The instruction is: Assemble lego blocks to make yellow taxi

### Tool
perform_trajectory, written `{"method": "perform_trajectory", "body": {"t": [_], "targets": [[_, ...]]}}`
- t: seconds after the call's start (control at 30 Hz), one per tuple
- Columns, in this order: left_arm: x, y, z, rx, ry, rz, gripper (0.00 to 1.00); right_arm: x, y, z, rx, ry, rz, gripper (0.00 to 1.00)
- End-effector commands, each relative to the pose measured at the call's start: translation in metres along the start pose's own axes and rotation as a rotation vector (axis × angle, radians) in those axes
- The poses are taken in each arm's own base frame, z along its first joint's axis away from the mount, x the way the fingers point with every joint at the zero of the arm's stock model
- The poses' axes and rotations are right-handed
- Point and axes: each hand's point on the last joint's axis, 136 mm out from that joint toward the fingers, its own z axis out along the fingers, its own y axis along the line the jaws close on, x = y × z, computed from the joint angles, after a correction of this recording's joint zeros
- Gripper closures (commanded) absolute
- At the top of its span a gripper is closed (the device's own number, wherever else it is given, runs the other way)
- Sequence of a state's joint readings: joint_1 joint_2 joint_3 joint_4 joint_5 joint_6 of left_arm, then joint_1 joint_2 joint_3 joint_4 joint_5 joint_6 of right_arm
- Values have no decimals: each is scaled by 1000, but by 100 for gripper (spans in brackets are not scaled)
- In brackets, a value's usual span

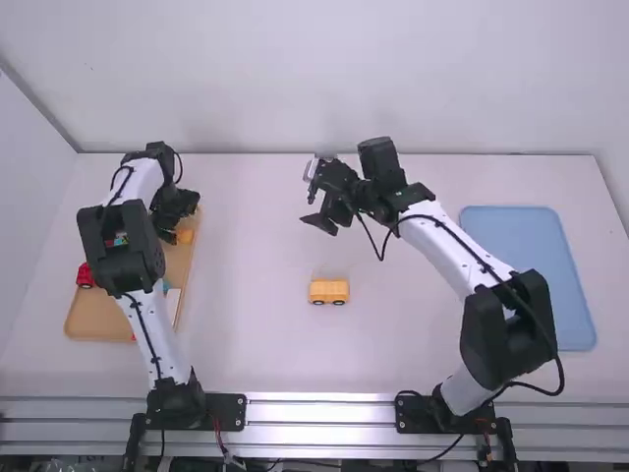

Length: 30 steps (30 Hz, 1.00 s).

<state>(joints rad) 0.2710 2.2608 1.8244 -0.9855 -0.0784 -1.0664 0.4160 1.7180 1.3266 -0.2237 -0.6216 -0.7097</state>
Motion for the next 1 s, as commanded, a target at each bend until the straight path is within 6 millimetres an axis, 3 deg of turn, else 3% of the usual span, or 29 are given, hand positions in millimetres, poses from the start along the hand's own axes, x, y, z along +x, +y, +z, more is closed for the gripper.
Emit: {"method": "perform_trajectory", "body": {"t": [0.0,0.1,0.23,0.3,0.5,0.7,0.97], "targets": [[-6,-1,-2,-4,-19,-127,1,-3,-4,-4,6,-10,5,1],[-6,-3,-1,4,-24,-126,1,-2,-4,-5,7,-8,8,1],[-8,-4,3,14,-29,-129,14,-1,-4,-5,5,-4,7,1],[-7,-5,5,15,-30,-127,16,-1,-4,-5,4,-5,8,1],[-10,5,19,-17,-68,-127,8,0,-3,-5,5,0,9,1],[-9,6,19,-19,-67,-126,0,0,-3,-5,2,-2,-1,1],[-4,11,31,-29,-61,-122,0,0,-2,-5,-1,1,-14,1]]}}
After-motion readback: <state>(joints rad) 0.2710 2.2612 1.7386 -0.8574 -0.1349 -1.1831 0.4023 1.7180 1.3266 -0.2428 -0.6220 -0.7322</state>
